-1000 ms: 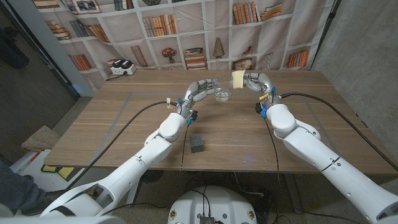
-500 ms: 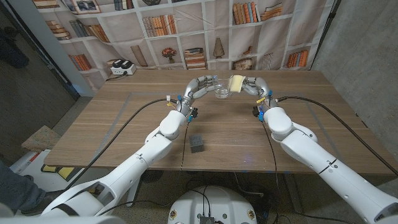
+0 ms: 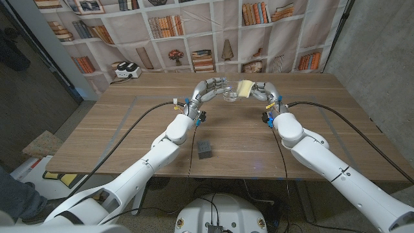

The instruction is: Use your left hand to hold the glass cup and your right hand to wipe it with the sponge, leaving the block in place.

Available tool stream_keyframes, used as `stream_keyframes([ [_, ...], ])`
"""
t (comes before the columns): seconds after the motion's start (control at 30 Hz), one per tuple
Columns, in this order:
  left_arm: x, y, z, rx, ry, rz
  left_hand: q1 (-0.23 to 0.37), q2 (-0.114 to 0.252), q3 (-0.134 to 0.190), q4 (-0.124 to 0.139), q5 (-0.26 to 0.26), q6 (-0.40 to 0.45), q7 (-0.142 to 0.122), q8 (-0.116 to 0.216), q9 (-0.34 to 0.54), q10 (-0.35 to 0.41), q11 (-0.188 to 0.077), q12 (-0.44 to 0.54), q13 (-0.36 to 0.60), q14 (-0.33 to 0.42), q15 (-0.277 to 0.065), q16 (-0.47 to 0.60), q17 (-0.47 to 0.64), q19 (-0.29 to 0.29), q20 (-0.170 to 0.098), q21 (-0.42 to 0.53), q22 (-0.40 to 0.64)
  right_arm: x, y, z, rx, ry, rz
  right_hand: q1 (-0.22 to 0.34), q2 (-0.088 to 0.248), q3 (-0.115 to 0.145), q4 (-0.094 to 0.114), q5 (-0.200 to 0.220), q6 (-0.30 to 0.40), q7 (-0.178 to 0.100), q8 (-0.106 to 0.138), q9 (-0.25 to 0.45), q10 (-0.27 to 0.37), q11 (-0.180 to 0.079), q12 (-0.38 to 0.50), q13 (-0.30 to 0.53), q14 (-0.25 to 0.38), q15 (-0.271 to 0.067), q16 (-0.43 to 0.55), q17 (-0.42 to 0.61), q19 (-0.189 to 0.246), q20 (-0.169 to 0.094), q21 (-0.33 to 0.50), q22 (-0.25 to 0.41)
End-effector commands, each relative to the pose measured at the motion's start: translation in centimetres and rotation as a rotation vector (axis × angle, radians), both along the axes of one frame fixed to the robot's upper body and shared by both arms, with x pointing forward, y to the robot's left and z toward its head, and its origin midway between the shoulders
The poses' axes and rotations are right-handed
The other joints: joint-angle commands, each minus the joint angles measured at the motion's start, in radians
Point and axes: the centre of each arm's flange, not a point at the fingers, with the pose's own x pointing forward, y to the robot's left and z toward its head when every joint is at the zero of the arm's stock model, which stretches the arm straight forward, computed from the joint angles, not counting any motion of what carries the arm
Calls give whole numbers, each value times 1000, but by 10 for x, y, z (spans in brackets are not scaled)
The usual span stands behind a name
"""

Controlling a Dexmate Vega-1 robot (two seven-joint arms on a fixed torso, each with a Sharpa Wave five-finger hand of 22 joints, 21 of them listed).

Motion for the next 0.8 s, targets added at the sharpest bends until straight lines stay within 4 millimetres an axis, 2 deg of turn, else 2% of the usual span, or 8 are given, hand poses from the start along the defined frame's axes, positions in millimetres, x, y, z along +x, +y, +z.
stream_keyframes([
  [0.03,0,-1,0,3,-2,-3,97,90,72,66,4,276,-173,45,8,176,-169,5,0,1,-130,-3,2,5,-24,-1,2,0,1,-2,-2,5,3,7,8,3,-3,6,13,-8,7,19,4,-2,2,7,8,-13,0,1,5,7,-4,3],
  [0.5,0,-1,0,3,-2,-3,101,87,74,64,3,279,-177,46,8,184,-168,4,-5,-14,-131,-7,0,7,-18,-1,2,0,1,-2,-2,5,3,8,9,3,-3,6,13,-7,7,19,3,-2,1,12,8,-13,0,2,6,7,-4,3],
  [0.53,6,1,-5,24,28,18,101,86,74,64,3,276,-177,44,8,184,-168,4,-6,-15,-130,-7,0,6,-17,-1,2,-5,-8,13,3,-38,-22,6,10,2,-2,6,13,-7,7,19,3,-2,1,13,8,-11,0,2,6,8,-4,3],
  [0.8,7,4,-11,27,48,20,101,85,74,64,3,275,-182,44,8,182,-169,2,-7,-19,-128,-7,0,5,-16,-1,2,-7,-12,16,11,-55,-37,8,10,2,-3,6,11,-9,8,20,5,-2,1,16,9,-14,1,3,6,8,-4,3],
])
